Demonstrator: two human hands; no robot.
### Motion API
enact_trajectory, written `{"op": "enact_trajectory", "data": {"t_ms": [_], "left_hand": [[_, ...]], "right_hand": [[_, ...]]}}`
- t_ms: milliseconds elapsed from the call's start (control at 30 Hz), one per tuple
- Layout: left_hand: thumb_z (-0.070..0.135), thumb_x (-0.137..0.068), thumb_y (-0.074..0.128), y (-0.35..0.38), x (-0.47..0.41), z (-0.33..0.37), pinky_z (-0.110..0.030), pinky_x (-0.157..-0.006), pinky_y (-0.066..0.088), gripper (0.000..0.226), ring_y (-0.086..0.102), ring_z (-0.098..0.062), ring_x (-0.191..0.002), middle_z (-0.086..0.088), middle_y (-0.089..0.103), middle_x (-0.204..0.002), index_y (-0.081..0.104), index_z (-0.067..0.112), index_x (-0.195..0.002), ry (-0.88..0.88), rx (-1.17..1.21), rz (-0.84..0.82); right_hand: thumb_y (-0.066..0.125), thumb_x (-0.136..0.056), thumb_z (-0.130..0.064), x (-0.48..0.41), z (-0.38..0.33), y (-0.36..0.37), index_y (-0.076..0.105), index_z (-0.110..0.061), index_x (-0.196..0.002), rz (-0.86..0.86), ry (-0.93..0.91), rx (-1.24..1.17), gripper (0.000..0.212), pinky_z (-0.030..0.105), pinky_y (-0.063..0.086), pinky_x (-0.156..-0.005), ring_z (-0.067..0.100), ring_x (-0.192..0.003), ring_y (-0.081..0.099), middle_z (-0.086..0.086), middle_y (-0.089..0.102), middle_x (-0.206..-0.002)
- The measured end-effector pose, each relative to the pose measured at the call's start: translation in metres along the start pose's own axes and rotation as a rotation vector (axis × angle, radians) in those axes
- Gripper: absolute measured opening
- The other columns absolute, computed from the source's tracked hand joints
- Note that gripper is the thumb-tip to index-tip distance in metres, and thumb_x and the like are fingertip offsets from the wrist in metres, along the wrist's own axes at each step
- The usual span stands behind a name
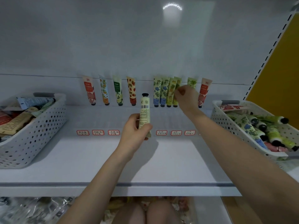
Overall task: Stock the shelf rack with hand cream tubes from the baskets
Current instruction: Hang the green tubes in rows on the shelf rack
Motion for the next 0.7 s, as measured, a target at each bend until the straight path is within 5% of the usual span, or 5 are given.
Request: {"op": "enact_trajectory", "data": {"t_ms": [167,300,500,600,700], "left_hand": [[0.011,-0.086,0.064,0.005,0.012,0.015,-0.032,-0.070,0.055,0.031,0.057,-0.014,-0.077,0.001,0.058,-0.090,0.050,0.021,-0.111,0.116,-0.052,-0.035],[0.012,-0.082,0.068,0.013,0.027,0.022,-0.045,-0.077,0.053,0.033,0.056,-0.019,-0.078,0.003,0.058,-0.085,0.054,0.024,-0.110,0.183,-0.143,-0.021],[0.017,-0.082,0.069,0.018,0.049,0.030,-0.042,-0.074,0.050,0.028,0.053,-0.015,-0.074,-0.005,0.058,-0.079,0.058,0.030,-0.104,0.243,-0.135,-0.048],[0.036,-0.084,0.063,0.012,0.056,0.027,-0.034,-0.076,0.053,0.015,0.061,-0.016,-0.085,-0.004,0.061,-0.089,0.060,0.027,-0.096,0.073,0.035,-0.043],[0.033,-0.088,0.059,0.009,0.059,0.022,-0.032,-0.076,0.057,0.015,0.067,-0.019,-0.082,-0.001,0.065,-0.084,0.062,0.018,-0.090,-0.093,0.214,-0.042]], "right_hand": [[0.056,-0.092,-0.026,0.025,-0.034,-0.033,0.060,-0.012,-0.083,-0.191,0.079,-0.479,0.017,0.030,0.057,-0.068,0.016,-0.063,0.066,0.008,0.066,-0.076],[0.055,-0.088,-0.046,0.062,-0.053,-0.044,0.062,-0.013,-0.097,-0.456,0.101,-0.349,0.035,0.028,0.057,-0.066,0.017,-0.069,0.069,0.008,0.070,-0.083],[0.065,-0.085,-0.017,0.087,-0.051,-0.060,0.064,-0.013,-0.082,-0.432,0.136,-0.516,0.006,0.017,0.053,-0.054,0.010,-0.056,0.066,0.007,0.068,-0.074],[0.062,-0.086,-0.006,0.093,-0.045,-0.068,0.063,-0.010,-0.086,-0.446,0.185,-0.676,0.005,0.019,0.057,-0.061,0.009,-0.062,0.067,0.007,0.067,-0.081],[0.056,-0.087,0.002,0.100,-0.040,-0.076,0.062,-0.007,-0.089,-0.444,0.219,-0.831,0.011,0.021,0.058,-0.066,0.010,-0.067,0.068,0.005,0.069,-0.080]]}}
Point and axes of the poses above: each hand's wrist, its own x-axis away from the middle knuckle, its own y-axis out of the palm, z = x × y, the point moved 5 cm from there along -x, towards the middle knuckle
